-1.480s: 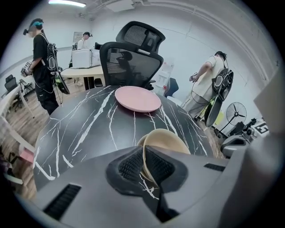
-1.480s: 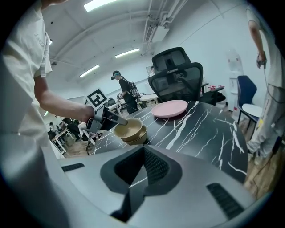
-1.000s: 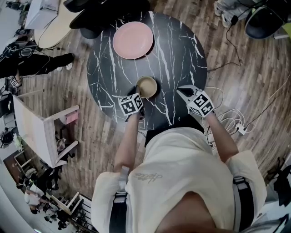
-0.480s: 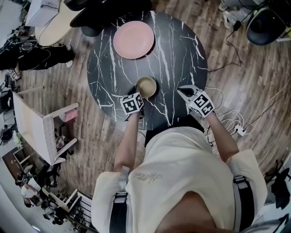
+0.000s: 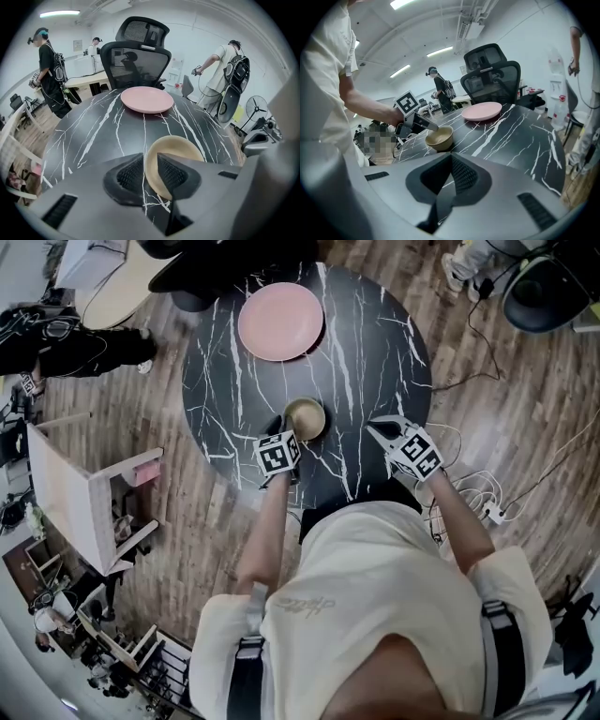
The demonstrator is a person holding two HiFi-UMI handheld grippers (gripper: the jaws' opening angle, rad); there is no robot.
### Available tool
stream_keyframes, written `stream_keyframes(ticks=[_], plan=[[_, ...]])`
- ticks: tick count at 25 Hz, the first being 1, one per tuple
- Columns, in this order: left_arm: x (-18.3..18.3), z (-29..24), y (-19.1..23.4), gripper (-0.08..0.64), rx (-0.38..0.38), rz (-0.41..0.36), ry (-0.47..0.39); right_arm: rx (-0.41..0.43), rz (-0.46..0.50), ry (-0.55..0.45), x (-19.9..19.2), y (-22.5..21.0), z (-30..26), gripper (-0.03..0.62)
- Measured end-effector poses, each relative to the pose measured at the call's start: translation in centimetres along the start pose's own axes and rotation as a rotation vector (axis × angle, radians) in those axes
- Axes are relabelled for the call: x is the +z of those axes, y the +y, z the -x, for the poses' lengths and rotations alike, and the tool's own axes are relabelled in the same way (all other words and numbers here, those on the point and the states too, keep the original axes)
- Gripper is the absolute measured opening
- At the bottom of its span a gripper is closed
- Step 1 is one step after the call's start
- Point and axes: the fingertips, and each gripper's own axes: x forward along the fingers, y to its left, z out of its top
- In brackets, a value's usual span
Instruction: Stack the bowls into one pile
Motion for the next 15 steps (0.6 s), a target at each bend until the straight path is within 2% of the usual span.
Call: stream_keyframes(ticks=[2,10,15], plan=[[0.2,0.1,0.0,0.121,-0.001,0.003,-0.003,0.008,0.0,0.004,-0.1,0.1,-0.2,0.006],[0.7,1.3,1.3,0.123,0.007,0.009,-0.026,0.02,0.027,0.001,1.3,0.5,-1.3,0.006],[0.3,2.6,1.8,0.121,-0.021,0.03,-0.037,0.023,0.046,-0.002,2.3,1.5,-2.3,0.006]])
